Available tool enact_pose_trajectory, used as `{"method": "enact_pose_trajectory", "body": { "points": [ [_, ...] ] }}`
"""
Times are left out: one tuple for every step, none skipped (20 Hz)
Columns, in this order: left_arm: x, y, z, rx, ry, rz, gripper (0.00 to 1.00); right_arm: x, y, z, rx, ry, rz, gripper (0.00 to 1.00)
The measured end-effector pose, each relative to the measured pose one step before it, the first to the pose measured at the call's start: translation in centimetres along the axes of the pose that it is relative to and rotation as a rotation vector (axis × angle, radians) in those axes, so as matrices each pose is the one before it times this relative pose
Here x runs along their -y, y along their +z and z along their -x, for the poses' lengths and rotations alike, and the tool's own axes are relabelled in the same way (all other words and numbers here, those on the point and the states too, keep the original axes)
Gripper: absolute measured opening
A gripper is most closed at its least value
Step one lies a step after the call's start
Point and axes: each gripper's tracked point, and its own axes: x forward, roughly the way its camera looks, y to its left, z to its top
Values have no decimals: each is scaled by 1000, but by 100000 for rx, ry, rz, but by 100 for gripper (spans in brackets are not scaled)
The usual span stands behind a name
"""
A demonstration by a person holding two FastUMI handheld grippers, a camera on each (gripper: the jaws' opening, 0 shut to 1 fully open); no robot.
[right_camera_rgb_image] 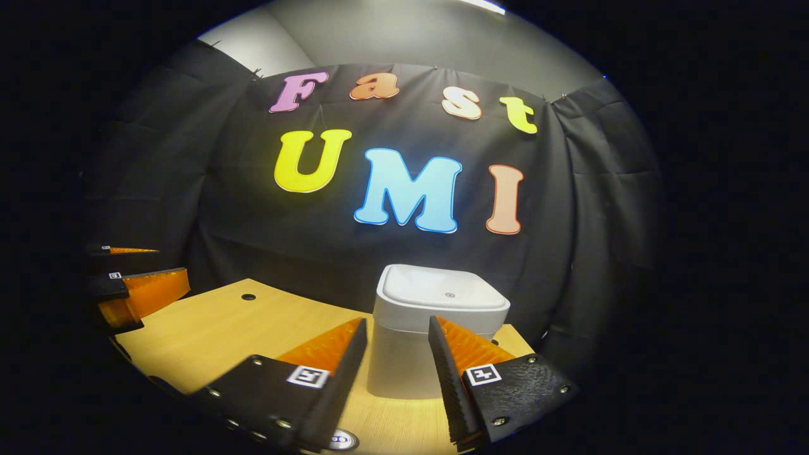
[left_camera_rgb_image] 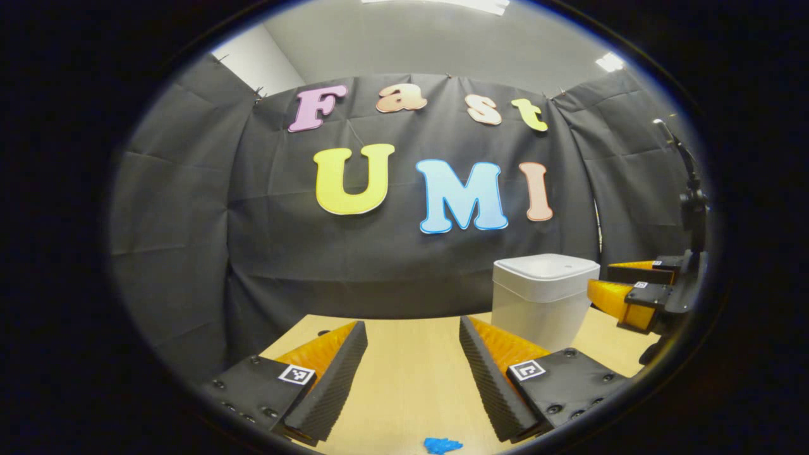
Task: Press the lid of the desktop garbage bin to open it, pick up the crumpled paper on the desktop and throw it into the bin, then pick up the pop can on the desktop and drop it into the bin, and finally close the garbage bin lid.
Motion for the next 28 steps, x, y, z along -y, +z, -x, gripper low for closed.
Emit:
{"method": "enact_pose_trajectory", "body": {
  "points": [
    [1,-3,-7,19,260,-7,100,-69,331,-33,333,210,-321,63],
    [-100,97,-39,84,108,38,100,284,-215,-506,-205,-466,-150,46],
    [-4,-65,38,-54,150,105,100,65,-15,-205,-402,-129,-28,45],
    [47,-81,-65,-91,-27,228,95,90,-115,-313,-497,55,93,45],
    [96,-23,-34,-26,41,239,100,810,232,133,-348,-3838,469,45],
    [132,-21,-46,-49,-74,59,87,749,-226,265,1066,-1750,-1681,31],
    [94,68,169,138,179,-39,94,-40,279,-482,-344,748,-1480,12],
    [35,43,-154,135,148,60,100,400,-272,-765,-704,-410,-600,12],
    [213,-148,130,18,-7,211,100,276,-16,-259,-292,-143,-368,12],
    [162,45,-160,-103,-44,55,100,915,-639,480,-509,-3856,-845,12],
    [47,-17,106,5,57,-187,100,39,717,-1295,-174,1800,-2018,6],
    [152,89,55,199,176,-278,100,-24,-223,-630,-519,284,-1251,6],
    [38,56,262,198,147,-182,100,531,-113,-404,-400,-945,-924,6],
    [183,-95,18,-107,-46,-147,100,307,368,-316,144,236,-735,2],
    [78,-133,60,-77,-3,-243,100,325,319,-507,512,-120,-164,2],
    [-5,-6,22,81,304,-206,100,298,332,-729,727,-25,92,2],
    [26,-32,-49,-110,203,-33,100,217,339,-583,516,412,-73,2],
    [63,-58,-18,-39,359,80,100,25,251,-660,336,471,62,2],
    [-29,101,16,-80,389,169,100,137,232,-633,101,436,319,2],
    [-61,13,-89,21,271,118,100,-185,98,-556,503,1249,108,2],
    [-80,-132,42,79,511,-34,100,-96,194,-258,237,912,-76,2],
    [-78,19,-14,-38,532,-96,100,-46,-50,-727,45,955,-4,2],
    [-83,-81,139,64,594,-57,100,12,-2,-356,-194,393,227,2],
    [-132,-5,17,103,515,5,96,29,-187,-395,-306,91,176,2],
    [-203,-24,-21,28,512,50,100,-78,-121,-401,-647,463,-254,2],
    [-91,-32,-104,-88,512,-29,96,-57,-324,-317,-904,112,-441,2],
    [-112,97,-24,99,360,-3,100,-15,-259,-340,-1274,377,-448,2],
    [-84,-1,-42,34,136,76,100,120,-463,-383,-1311,23,-266,2]
  ]
}}
